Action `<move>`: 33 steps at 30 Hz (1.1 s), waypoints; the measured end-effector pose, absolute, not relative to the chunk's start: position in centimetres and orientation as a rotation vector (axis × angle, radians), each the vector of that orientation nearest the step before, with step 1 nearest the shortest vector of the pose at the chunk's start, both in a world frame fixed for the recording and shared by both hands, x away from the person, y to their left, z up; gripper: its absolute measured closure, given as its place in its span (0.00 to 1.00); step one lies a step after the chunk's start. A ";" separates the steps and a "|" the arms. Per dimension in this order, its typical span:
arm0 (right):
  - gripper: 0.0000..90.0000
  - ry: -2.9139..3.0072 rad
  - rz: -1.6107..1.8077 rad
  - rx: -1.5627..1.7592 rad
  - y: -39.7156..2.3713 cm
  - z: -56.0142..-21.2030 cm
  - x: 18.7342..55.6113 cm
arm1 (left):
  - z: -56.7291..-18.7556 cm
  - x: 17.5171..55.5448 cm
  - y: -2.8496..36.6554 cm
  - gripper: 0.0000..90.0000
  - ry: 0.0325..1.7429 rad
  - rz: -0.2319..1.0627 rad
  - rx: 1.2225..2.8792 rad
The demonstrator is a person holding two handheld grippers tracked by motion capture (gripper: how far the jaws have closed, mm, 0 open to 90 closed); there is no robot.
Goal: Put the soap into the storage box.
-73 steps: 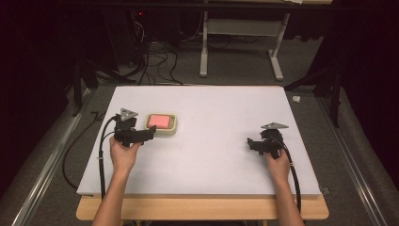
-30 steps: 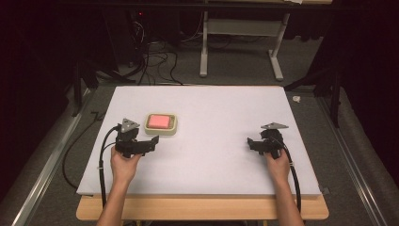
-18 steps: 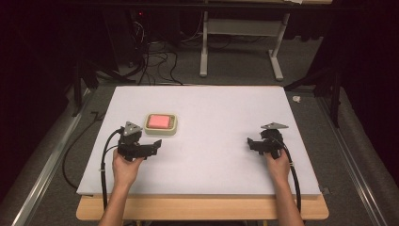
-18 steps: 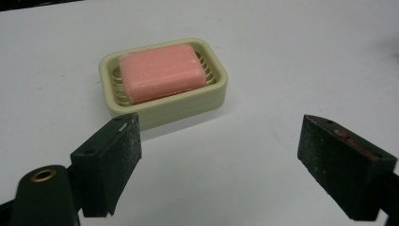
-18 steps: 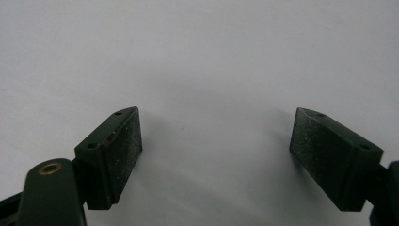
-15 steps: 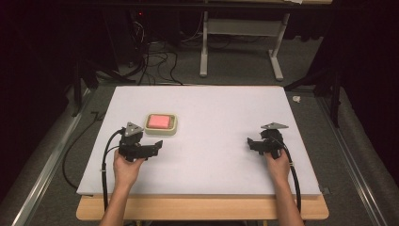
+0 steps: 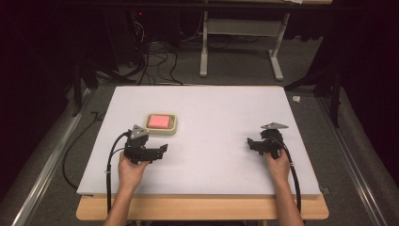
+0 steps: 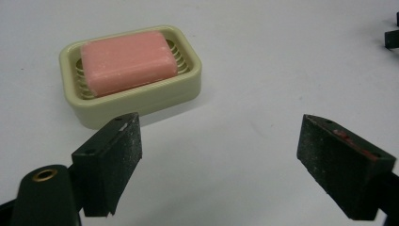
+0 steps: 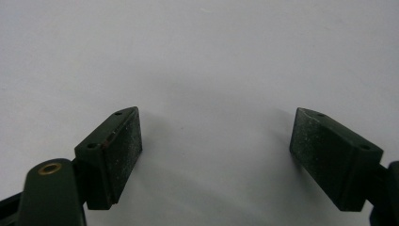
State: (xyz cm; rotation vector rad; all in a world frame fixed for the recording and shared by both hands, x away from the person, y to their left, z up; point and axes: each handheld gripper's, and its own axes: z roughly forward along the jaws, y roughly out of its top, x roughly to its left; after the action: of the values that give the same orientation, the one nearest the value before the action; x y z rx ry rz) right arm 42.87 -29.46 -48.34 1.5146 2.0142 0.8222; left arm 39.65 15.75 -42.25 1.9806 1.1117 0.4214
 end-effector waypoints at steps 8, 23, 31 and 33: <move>0.20 2.015 0.822 1.513 -29.5 -48.3 42.9 | -42.6 39.7 15.1 0.17 1.102 0.405 1.999; 0.20 2.015 0.822 1.513 -29.5 -48.3 42.9 | -43.4 40.0 13.9 0.17 1.080 0.385 2.052; 0.20 2.015 0.823 1.514 -29.5 -48.3 42.9 | -43.9 40.2 13.2 0.18 1.076 0.387 2.084; 0.20 2.015 0.823 1.516 -29.5 -48.3 42.9 | -44.1 40.3 13.0 0.18 1.075 0.387 2.092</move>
State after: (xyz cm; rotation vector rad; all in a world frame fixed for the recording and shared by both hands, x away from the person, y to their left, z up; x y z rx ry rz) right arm 42.87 -29.47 -48.33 1.5161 2.0147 0.8229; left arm 40.30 12.99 -44.12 2.0916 1.0749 0.3870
